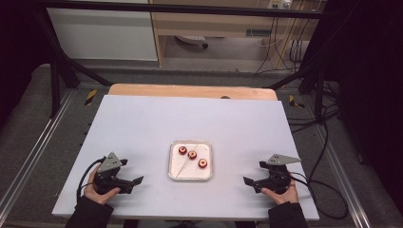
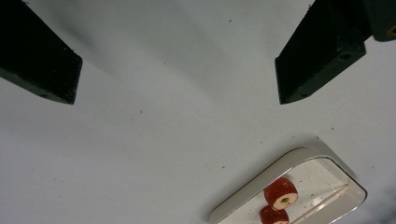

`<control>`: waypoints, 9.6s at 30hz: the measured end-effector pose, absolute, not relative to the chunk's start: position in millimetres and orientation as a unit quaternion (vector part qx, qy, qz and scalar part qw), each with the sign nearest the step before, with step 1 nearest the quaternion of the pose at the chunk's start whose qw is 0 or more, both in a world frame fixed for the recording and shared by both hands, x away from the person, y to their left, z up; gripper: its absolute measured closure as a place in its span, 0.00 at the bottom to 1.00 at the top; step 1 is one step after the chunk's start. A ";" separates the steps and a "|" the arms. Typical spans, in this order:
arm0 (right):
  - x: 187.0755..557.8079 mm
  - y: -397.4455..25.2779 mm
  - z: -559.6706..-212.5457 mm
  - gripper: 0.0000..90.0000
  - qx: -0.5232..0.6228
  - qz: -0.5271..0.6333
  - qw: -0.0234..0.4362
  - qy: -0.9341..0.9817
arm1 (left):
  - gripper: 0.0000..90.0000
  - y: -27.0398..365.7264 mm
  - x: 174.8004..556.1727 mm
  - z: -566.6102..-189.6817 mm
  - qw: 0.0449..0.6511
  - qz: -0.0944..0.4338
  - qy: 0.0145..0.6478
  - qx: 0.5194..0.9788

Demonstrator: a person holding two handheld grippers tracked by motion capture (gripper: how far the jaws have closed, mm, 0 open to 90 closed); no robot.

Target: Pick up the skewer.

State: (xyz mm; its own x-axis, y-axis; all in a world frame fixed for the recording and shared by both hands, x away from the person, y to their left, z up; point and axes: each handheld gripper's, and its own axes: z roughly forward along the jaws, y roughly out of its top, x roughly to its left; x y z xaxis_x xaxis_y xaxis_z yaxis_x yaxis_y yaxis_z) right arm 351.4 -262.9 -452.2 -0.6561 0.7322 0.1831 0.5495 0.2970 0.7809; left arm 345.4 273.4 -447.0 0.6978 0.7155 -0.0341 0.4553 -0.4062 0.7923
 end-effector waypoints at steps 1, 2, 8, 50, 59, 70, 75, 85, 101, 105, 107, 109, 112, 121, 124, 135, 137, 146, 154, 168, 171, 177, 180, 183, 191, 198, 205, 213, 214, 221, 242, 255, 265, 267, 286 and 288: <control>351.4 -263.0 -452.0 0.01 0.401 0.437 0.104 0.798 | 0.08 273.2 345.5 -446.7 0.414 0.158 0.356 0.823; 351.3 -262.9 -452.1 0.01 0.401 0.438 0.105 0.798 | 0.08 272.8 345.7 -446.3 0.414 0.159 0.357 0.822; 350.7 -262.5 -452.0 0.02 0.401 0.443 0.103 0.795 | 0.08 269.9 346.1 -446.0 0.413 0.159 0.355 0.824; 350.8 -261.5 -452.4 0.01 0.402 0.437 0.104 0.798 | 0.06 212.8 346.4 -429.8 0.401 0.140 0.330 0.843; 350.6 -261.8 -452.0 0.02 0.401 0.437 0.104 0.798 | 0.09 187.3 355.4 -422.0 0.387 0.141 0.338 0.846; 350.6 -261.1 -452.8 0.02 0.402 0.435 0.103 0.799 | 0.19 151.3 368.7 -418.0 0.380 0.138 0.349 0.846; 350.7 -261.0 -452.8 0.02 0.402 0.435 0.102 0.799 | 0.27 137.1 374.3 -421.1 0.374 0.136 0.352 0.847; 350.7 -261.2 -452.7 0.02 0.402 0.435 0.102 0.800 | 0.50 117.5 377.2 -433.7 0.352 0.148 0.364 0.850; 350.6 -261.2 -452.6 0.02 0.401 0.434 0.101 0.800 | 0.83 111.6 374.0 -441.5 0.344 0.136 0.380 0.848; 350.5 -261.5 -452.3 0.02 0.402 0.435 0.101 0.800 | 0.89 110.8 372.7 -442.1 0.346 0.141 0.380 0.846; 350.6 -261.5 -452.5 0.02 0.401 0.434 0.102 0.800 | 0.90 110.0 372.1 -442.7 0.346 0.143 0.383 0.845; 350.8 -261.2 -452.8 0.02 0.400 0.435 0.101 0.800 | 0.92 109.5 371.5 -443.0 0.346 0.145 0.385 0.843; 350.9 -261.2 -452.8 0.02 0.400 0.434 0.101 0.801 | 0.95 109.6 371.0 -443.7 0.349 0.147 0.386 0.841; 351.0 -261.0 -453.1 0.02 0.399 0.434 0.101 0.802 | 0.98 112.2 369.5 -443.8 0.365 0.144 0.392 0.832; 350.8 -260.9 -452.9 0.02 0.399 0.434 0.102 0.801 | 0.98 115.4 368.4 -440.5 0.373 0.145 0.385 0.832; 350.4 -257.3 -451.4 0.02 0.390 0.433 0.109 0.806 | 0.98 123.5 364.5 -430.7 0.388 0.141 0.356 0.838; 350.3 -256.6 -451.0 0.01 0.388 0.430 0.110 0.808 | 0.98 124.0 363.8 -430.0 0.388 0.139 0.350 0.841; 349.2 -249.2 -446.7 0.02 0.375 0.427 0.122 0.813 | 0.98 126.6 362.9 -423.8 0.391 0.127 0.328 0.851; 348.5 -231.6 -436.8 0.02 0.345 0.415 0.138 0.831 | 0.98 126.9 363.6 -418.9 0.381 0.116 0.304 0.866; 349.3 -194.2 -421.4 0.06 0.282 0.386 0.173 0.861 | 0.98 120.7 367.8 -410.4 0.348 0.110 0.262 0.893; 347.6 -185.0 -416.0 0.07 0.256 0.371 0.188 0.872 | 0.98 119.2 368.6 -408.1 0.341 0.111 0.255 0.898; 345.6 -174.4 -409.7 0.10 0.227 0.355 0.206 0.883 | 0.98 112.6 370.1 -406.2 0.325 0.104 0.242 0.908; 344.9 -168.3 -407.9 0.13 0.202 0.343 0.219 0.891 | 0.98 108.5 370.2 -405.5 0.320 0.102 0.235 0.912; 344.3 -162.7 -407.7 0.14 0.184 0.321 0.230 0.900 | 0.98 104.5 370.5 -405.1 0.315 0.099 0.229 0.916; 341.3 -154.0 -405.7 0.22 0.136 0.296 0.259 0.909 | 0.98 88.5 368.3 -401.7 0.302 0.095 0.207 0.926; 339.3 -152.6 -405.9 0.32 0.101 0.286 0.274 0.913 | 0.98 71.5 365.6 -398.0 0.292 0.095 0.186 0.933; 337.9 -151.7 -410.9 0.45 0.049 0.270 0.289 0.917 | 0.98 54.9 364.7 -398.1 0.279 0.090 0.169 0.941; 337.0 -150.8 -415.3 0.60 -0.021 0.242 0.308 0.920 | 0.98 38.6 362.3 -400.2 0.274 0.082 0.159 0.945; 337.1 -150.8 -416.3 0.61 -0.030 0.236 0.311 0.920 | 0.98 35.8 361.8 -400.6 0.275 0.078 0.157 0.945; 336.2 -150.3 -422.7 0.75 -0.079 0.205 0.322 0.921 | 0.98 30.4 360.9 -401.8 0.276 0.072 0.154 0.946; 331.6 -149.5 -428.9 0.99 -0.174 0.156 0.345 0.909 | 0.98 24.6 359.4 -403.3 0.271 0.061 0.143 0.950; 331.3 -146.4 -426.8 0.98 -0.203 0.132 0.357 0.902 | 0.96 26.3 366.4 -405.8 0.230 0.022 0.162 0.959; 328.3 -142.2 -426.8 0.97 -0.206 0.133 0.358 0.901 | 0.98 24.1 362.3 -408.1 0.209 0.036 0.156 0.965; 329.0 -143.2 -425.7 0.89 -0.186 0.144 0.351 0.906 | 0.98 26.6 360.9 -407.9 0.213 0.039 0.160 0.963; 351.5 -184.8 -414.2 0.35 0.193 0.321 0.256 0.891 | 0.98 94.4 355.6 -403.3 0.262 0.073 0.223 0.936; 352.3 -186.5 -415.4 0.34 0.207 0.325 0.249 0.888 | 0.98 103.7 354.5 -403.1 0.275 0.079 0.234 0.929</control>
State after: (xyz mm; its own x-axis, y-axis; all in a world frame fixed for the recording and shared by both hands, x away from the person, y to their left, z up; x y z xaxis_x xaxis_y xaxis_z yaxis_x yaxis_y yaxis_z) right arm 352.3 -186.5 -415.4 -0.7898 0.5305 -0.3079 0.2066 0.7027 0.6808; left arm 354.5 103.7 -403.1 0.8781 0.4781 0.0181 0.3914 -0.7396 0.5475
